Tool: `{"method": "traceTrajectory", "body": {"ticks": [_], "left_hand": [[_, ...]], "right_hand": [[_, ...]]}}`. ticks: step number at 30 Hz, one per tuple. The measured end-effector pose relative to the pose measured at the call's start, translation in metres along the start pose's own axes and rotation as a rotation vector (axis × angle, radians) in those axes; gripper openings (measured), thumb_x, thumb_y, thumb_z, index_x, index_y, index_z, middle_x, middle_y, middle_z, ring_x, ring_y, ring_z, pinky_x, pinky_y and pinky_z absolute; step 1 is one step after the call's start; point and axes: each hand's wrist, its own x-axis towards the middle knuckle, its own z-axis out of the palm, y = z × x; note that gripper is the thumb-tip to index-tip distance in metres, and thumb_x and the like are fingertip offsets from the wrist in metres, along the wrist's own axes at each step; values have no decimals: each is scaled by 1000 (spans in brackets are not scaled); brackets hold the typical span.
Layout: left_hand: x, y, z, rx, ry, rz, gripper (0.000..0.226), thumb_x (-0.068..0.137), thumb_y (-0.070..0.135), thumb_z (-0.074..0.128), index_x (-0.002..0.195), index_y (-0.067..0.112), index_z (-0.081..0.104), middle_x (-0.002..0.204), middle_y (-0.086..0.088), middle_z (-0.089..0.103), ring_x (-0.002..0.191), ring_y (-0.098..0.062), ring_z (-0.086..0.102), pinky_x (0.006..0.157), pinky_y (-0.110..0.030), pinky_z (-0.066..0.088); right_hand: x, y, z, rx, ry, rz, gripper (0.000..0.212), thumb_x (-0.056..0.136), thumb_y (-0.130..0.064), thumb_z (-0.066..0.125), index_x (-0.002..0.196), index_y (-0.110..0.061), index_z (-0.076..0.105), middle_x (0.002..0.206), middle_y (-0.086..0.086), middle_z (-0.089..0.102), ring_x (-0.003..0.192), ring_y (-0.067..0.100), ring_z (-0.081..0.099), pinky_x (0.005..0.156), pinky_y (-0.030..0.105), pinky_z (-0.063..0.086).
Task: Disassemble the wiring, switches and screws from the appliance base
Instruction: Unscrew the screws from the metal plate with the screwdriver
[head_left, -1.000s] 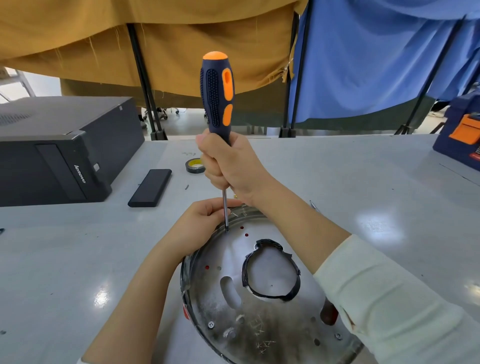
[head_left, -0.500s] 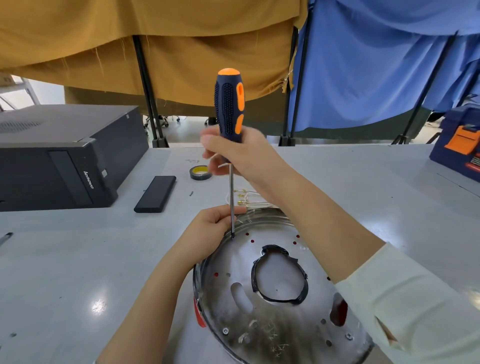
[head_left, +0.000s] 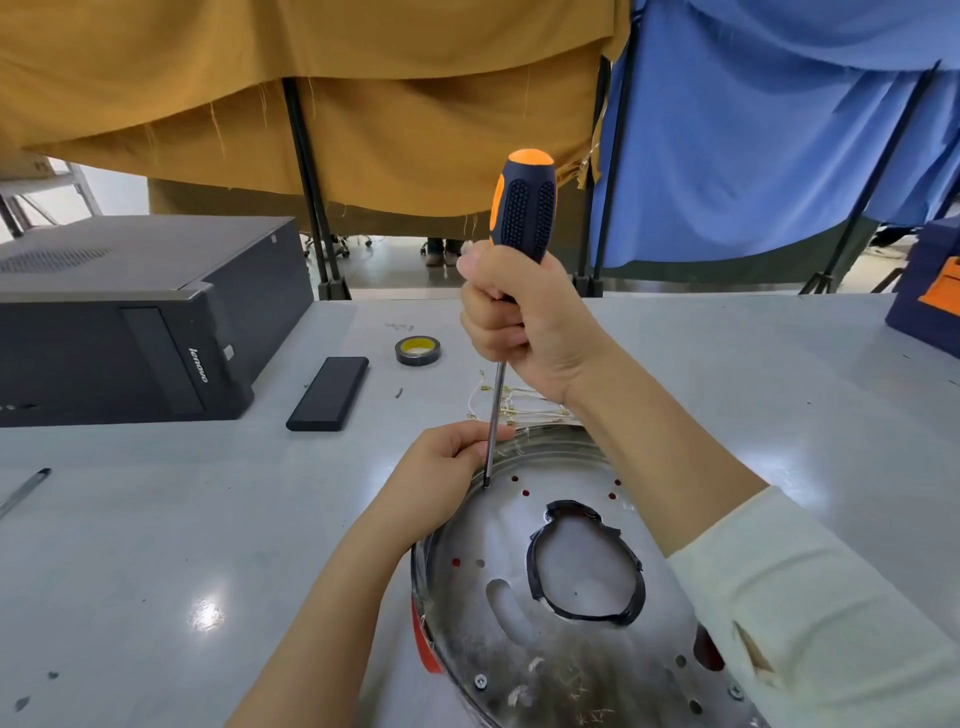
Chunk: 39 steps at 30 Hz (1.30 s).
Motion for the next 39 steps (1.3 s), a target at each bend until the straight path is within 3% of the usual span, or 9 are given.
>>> {"method": "traceTrajectory", "body": {"ticks": [4,9,14,20,24,27,32,35,39], "left_hand": [[0,-1,1,-1,13,-17,35,98,13,44,101,39,67,108,15,68,102,0,61,79,-5,42],[1,-3,12,15,50,-17,36,98,12,42,102,36,69,56,21,59,50,3,48,48,-4,36],[-3,1,24,-52,76,-2,40,98,10,44,92,43,65,94,25,66,92,10,58,66,3,38],[-6,3,24,-54,86,-8,39,98,10,44,91,43,65,81,26,65,72,18,57,58,2,38],[-6,3,22,-38,86,-4,42,98,11,43,87,46,63,78,24,65,64,17,55,54,0,37],[-7,2,22,-23,75,-2,41,98,13,43,89,48,63,86,26,65,72,18,56,57,1,37],[-8,4,23,-49,69,-2,43,98,13,45,87,50,63,94,30,65,90,18,57,66,3,39],[-8,4,24,-42,66,-14,39,98,14,44,95,45,66,100,21,69,95,6,61,69,-2,43],[-6,2,24,-10,63,-16,38,98,14,41,107,38,69,102,8,72,88,-11,64,74,-17,46]], "right_hand": [[-4,6,5,-61,59,-117,26,94,-14,56,74,-15,39,55,1,34,43,14,31,41,22,26],[-12,7,2,-272,345,-262,28,89,-24,66,97,-9,43,80,11,57,58,12,58,53,18,46],[-17,7,0,-204,479,-252,20,94,-21,59,91,-13,40,72,3,40,50,12,38,44,19,36],[-18,-1,7,-82,268,-200,39,92,-13,61,63,-18,35,45,-9,32,35,7,26,36,13,25],[-18,-1,6,-45,133,-217,27,94,-8,56,76,-15,37,49,-9,35,37,7,28,36,14,26],[-21,5,1,-98,186,-283,23,93,-13,58,91,-12,34,61,-2,42,42,13,36,39,20,33],[-22,13,-4,-179,448,-352,22,89,-21,64,94,-18,43,70,-10,55,57,14,54,52,31,50],[-20,13,-1,-264,511,-319,19,94,-22,59,88,-22,41,67,-8,45,55,15,41,51,29,38],[-22,7,10,-179,371,-288,28,91,-22,64,69,-24,46,53,-9,40,42,7,35,41,15,31]]}}
